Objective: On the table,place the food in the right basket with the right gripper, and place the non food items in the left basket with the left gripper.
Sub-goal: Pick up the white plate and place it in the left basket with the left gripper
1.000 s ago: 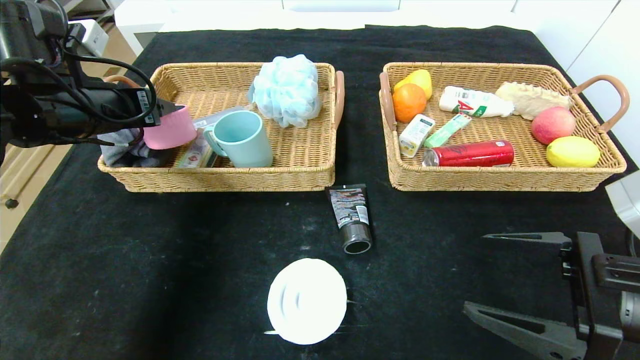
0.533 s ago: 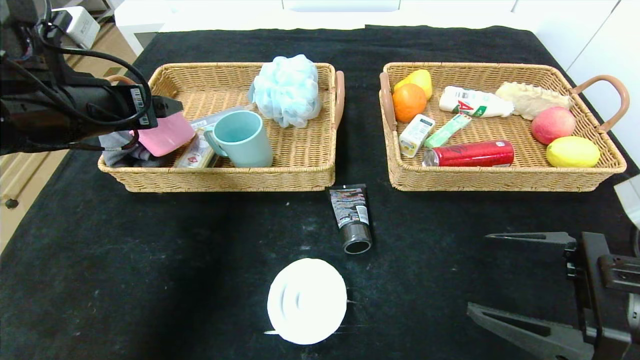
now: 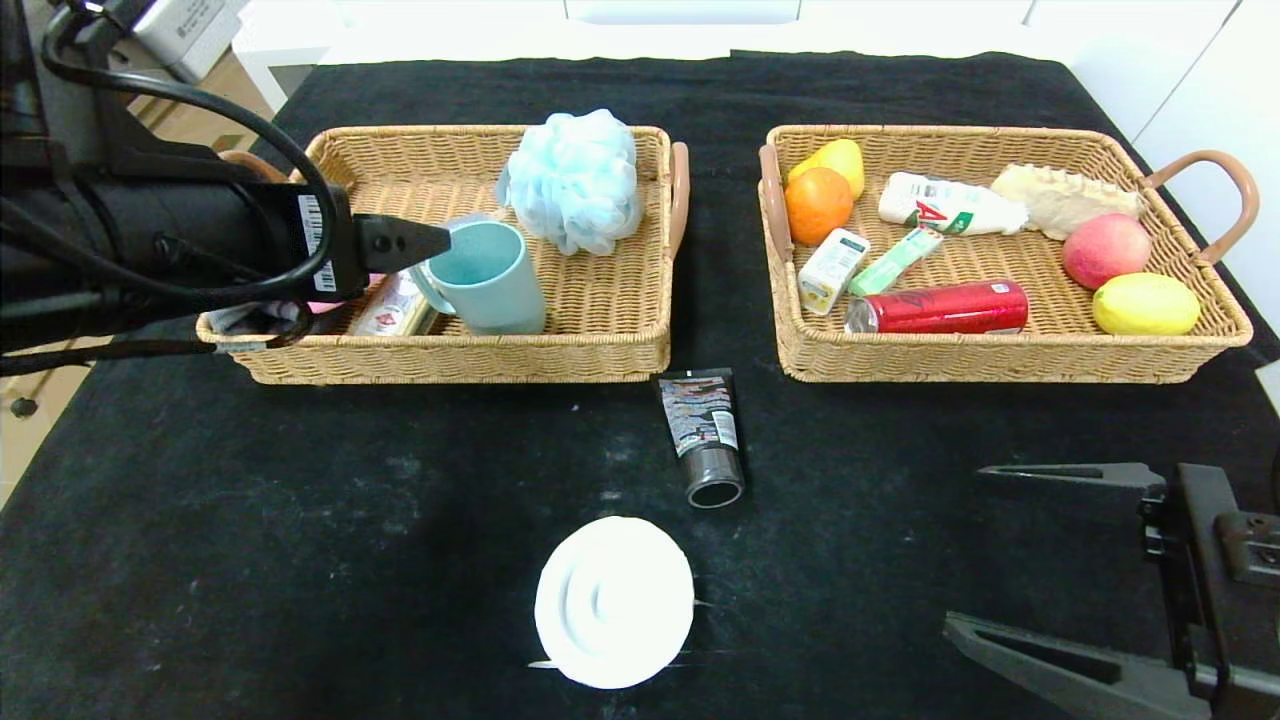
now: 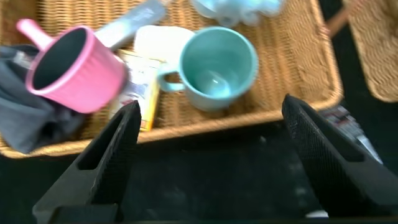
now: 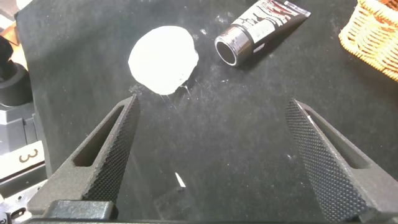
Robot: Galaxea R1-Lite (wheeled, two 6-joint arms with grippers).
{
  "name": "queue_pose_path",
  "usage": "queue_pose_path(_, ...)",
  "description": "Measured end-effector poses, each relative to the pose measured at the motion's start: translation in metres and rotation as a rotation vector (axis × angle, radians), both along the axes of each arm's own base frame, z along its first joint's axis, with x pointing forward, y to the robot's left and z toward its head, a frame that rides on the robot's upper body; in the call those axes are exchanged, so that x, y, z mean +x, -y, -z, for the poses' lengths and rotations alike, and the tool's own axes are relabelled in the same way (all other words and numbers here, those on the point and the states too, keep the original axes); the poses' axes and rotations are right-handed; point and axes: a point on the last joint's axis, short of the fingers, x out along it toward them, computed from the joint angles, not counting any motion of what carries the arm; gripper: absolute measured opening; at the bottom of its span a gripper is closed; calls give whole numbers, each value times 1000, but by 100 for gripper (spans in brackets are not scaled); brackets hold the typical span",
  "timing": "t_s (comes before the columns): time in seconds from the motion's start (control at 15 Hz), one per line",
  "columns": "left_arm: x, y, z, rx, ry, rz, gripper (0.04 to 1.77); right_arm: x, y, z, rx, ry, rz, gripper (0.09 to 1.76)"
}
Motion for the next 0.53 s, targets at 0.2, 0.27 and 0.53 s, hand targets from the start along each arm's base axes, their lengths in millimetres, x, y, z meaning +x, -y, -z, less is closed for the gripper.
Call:
queue_pose_path(0.2,-17,12,14,31,-68,69,167,0,0,0,1,3,-1,171)
queue_pose_path(0.27,-21,15,20,36,-90,82,168,-1,0,0,-1,4,-2,171)
queue_pose_path(0.53,-37,25,51,98,-228,149,169,-3,0,0,-1,7,-9,171)
